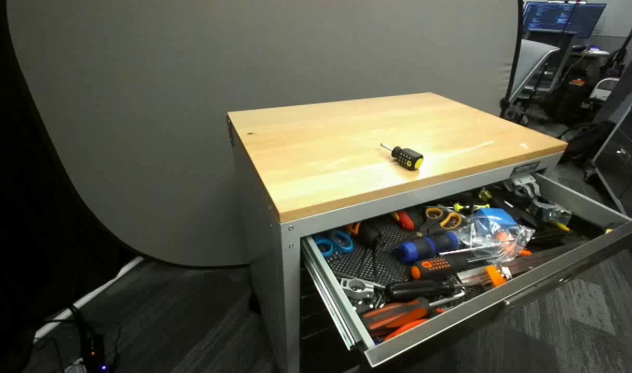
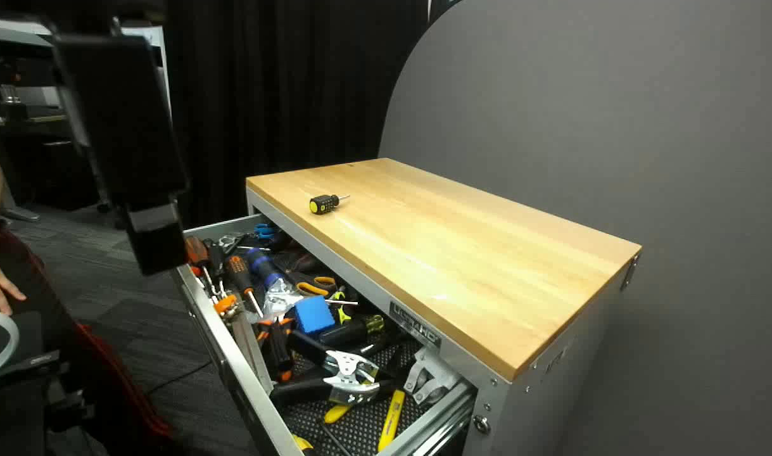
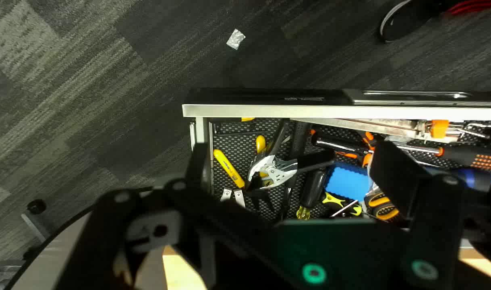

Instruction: Put the screwdriver in the drawer then close the drawer

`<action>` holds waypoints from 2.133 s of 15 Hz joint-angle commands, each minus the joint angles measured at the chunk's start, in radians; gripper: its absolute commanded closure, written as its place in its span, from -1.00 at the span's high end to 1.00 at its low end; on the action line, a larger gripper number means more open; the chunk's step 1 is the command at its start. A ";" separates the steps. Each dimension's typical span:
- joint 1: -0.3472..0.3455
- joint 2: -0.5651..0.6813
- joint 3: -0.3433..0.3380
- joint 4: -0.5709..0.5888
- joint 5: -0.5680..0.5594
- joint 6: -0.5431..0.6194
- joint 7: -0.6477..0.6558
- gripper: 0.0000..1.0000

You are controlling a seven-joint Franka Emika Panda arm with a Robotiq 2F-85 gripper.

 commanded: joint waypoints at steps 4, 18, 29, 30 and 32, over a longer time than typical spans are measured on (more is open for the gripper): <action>-0.004 -0.003 0.004 0.008 0.004 -0.002 -0.002 1.00; 0.274 0.112 0.500 0.039 0.160 0.109 0.559 1.00; 0.273 0.331 0.512 0.084 0.210 0.626 0.701 1.00; 0.268 0.361 0.493 0.088 0.227 0.677 0.694 1.00; 0.267 0.431 0.451 0.104 0.270 0.769 0.674 1.00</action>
